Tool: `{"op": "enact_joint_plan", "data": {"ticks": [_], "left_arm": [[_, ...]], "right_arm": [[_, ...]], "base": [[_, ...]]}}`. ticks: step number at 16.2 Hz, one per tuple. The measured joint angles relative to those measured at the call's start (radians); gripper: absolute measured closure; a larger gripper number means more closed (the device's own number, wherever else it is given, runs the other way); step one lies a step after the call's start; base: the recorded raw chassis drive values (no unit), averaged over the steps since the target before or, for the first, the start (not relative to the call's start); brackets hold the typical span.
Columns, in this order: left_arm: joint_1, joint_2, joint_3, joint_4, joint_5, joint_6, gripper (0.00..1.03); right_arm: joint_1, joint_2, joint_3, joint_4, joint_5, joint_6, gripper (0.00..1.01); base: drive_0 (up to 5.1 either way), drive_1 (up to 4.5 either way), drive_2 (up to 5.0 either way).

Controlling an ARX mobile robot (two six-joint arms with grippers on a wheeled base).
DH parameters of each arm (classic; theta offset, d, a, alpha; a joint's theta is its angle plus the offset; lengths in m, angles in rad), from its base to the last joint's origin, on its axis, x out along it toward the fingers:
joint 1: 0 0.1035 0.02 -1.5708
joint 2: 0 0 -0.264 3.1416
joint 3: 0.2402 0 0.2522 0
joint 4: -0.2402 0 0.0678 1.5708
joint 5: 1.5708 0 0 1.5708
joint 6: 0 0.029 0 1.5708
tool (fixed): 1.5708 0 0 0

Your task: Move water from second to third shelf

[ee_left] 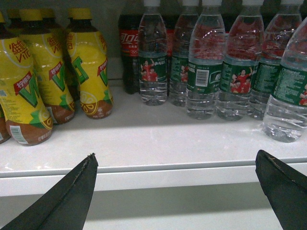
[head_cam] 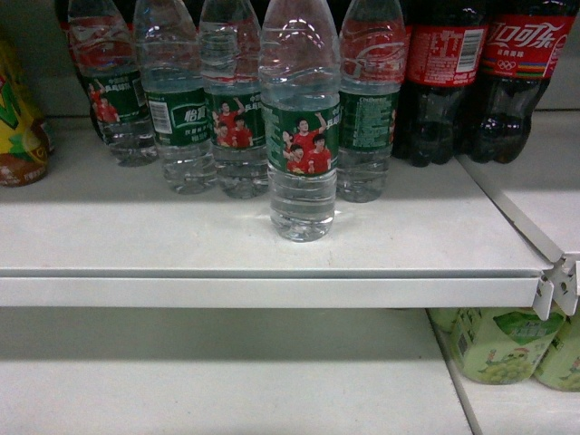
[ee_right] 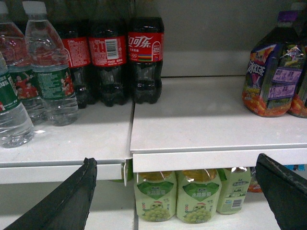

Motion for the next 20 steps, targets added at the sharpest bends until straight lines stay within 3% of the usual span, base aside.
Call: {"op": "enact_joint_plan", "data": {"ticks": [20], "left_arm": [[0.000,0.000,0.000,0.000,0.000,0.000,0.05]], "right_arm": [[0.000,0.000,0.000,0.000,0.000,0.000,0.03]], "base": [[0.0,0.00,0.0]]}}
